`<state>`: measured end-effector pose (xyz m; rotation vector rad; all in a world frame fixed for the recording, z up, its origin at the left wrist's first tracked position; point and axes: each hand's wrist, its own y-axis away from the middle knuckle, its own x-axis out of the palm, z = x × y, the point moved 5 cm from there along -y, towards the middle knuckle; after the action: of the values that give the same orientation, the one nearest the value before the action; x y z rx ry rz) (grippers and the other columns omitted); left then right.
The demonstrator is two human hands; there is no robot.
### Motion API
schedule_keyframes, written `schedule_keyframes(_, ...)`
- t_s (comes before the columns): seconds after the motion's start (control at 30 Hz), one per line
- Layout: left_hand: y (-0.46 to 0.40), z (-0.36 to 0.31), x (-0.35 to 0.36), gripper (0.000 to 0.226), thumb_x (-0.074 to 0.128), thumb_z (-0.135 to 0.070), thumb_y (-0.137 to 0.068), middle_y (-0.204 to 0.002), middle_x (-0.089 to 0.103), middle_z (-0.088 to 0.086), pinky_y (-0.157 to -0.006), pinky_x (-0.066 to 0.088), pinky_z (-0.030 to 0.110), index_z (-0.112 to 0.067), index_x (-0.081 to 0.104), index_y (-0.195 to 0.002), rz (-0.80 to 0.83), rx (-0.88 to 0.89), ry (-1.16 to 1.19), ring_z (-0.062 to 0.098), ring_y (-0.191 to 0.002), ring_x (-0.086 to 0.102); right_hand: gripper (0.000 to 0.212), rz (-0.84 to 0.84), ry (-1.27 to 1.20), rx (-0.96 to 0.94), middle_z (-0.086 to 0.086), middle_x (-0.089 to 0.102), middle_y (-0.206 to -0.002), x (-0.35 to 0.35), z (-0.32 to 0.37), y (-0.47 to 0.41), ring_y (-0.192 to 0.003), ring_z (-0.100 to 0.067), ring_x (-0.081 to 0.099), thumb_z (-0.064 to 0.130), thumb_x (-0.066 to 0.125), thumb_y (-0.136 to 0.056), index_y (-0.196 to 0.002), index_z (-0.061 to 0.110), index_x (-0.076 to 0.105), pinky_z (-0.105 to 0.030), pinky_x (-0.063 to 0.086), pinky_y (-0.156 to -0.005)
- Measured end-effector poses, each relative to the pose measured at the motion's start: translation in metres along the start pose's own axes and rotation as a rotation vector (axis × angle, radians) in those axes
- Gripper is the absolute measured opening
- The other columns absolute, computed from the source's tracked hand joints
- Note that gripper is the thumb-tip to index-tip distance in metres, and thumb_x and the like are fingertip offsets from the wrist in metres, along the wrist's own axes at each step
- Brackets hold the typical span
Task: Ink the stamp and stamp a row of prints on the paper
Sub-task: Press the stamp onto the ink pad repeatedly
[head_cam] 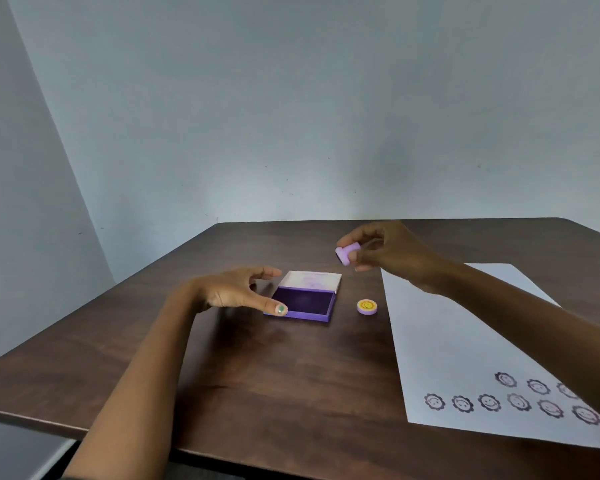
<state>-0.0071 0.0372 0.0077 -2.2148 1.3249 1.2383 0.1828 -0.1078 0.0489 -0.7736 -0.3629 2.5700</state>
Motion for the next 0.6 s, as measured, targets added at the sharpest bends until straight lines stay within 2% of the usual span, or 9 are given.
schedule_keyframes(0.03, 0.0, 0.001, 0.0, 0.096, 0.08, -0.055, -0.057, -0.148, 0.034, -0.01, -0.101, 0.028, 0.026, -0.034, 0.036, -0.14, 0.02, -0.003, -0.02, 0.012, -0.131, 0.032, 0.019, 0.041, 0.05, -0.013, -0.007, 0.071, -0.093, 0.006, 0.003, 0.0, -0.077, -0.012, 0.066, 0.002, 0.066, -0.079, -0.094, 0.012, 0.072, -0.026, 0.056, -0.073)
schedule_keyframes(0.13, -0.002, 0.004, -0.003, 0.084, 0.079, -0.048, -0.062, -0.143, 0.038, -0.011, -0.099, 0.028, 0.026, -0.035, 0.042, -0.135, 0.021, -0.004, -0.04, 0.011, -0.13, 0.033, 0.02, 0.172, 0.207, -0.066, 0.001, 0.071, -0.093, 0.023, 0.015, 0.001, -0.071, -0.002, 0.063, 0.005, 0.069, -0.077, -0.094, 0.014, 0.073, -0.005, 0.048, -0.061)
schedule_keyframes(0.23, -0.002, 0.006, -0.005, 0.076, 0.081, -0.045, -0.064, -0.138, 0.042, -0.012, -0.098, 0.027, 0.025, -0.038, 0.046, -0.13, -0.001, 0.001, -0.053, 0.009, -0.129, 0.034, 0.023, 0.268, 0.347, -0.104, -0.004, 0.072, -0.094, 0.038, 0.026, -0.001, -0.072, -0.005, 0.061, 0.005, 0.07, -0.076, -0.098, 0.013, 0.071, -0.003, 0.043, -0.06)
schedule_keyframes(0.37, -0.002, 0.008, -0.008, 0.066, 0.08, -0.042, -0.066, -0.129, 0.045, -0.012, -0.094, 0.027, 0.025, -0.036, 0.051, -0.126, -0.018, -0.009, -0.054, 0.008, -0.12, 0.036, 0.027, 0.32, 0.481, -0.155, 0.001, 0.064, -0.085, 0.057, 0.037, -0.008, -0.065, 0.002, 0.053, 0.005, 0.07, -0.075, -0.102, 0.01, 0.069, 0.004, 0.036, -0.054)
schedule_keyframes(0.47, -0.002, 0.005, -0.006, 0.059, 0.08, -0.041, -0.067, -0.123, 0.047, -0.011, -0.094, 0.027, 0.026, -0.036, 0.055, -0.12, -0.014, -0.011, -0.074, 0.011, -0.12, 0.038, 0.028, 0.331, 0.521, -0.175, -0.007, 0.068, -0.094, 0.07, 0.04, -0.013, -0.071, -0.005, 0.055, 0.005, 0.071, -0.075, -0.103, 0.008, 0.068, 0.0, 0.038, -0.056)
schedule_keyframes(0.6, -0.002, 0.004, -0.006, 0.056, 0.079, -0.041, -0.067, -0.121, 0.046, -0.01, -0.095, 0.026, 0.027, -0.036, 0.056, -0.118, -0.023, -0.019, -0.081, 0.011, -0.119, 0.038, 0.026, 0.319, 0.552, -0.194, -0.013, 0.072, -0.101, 0.088, 0.045, -0.024, -0.082, -0.017, 0.06, 0.003, 0.071, -0.073, -0.099, 0.006, 0.07, -0.026, 0.048, -0.073)
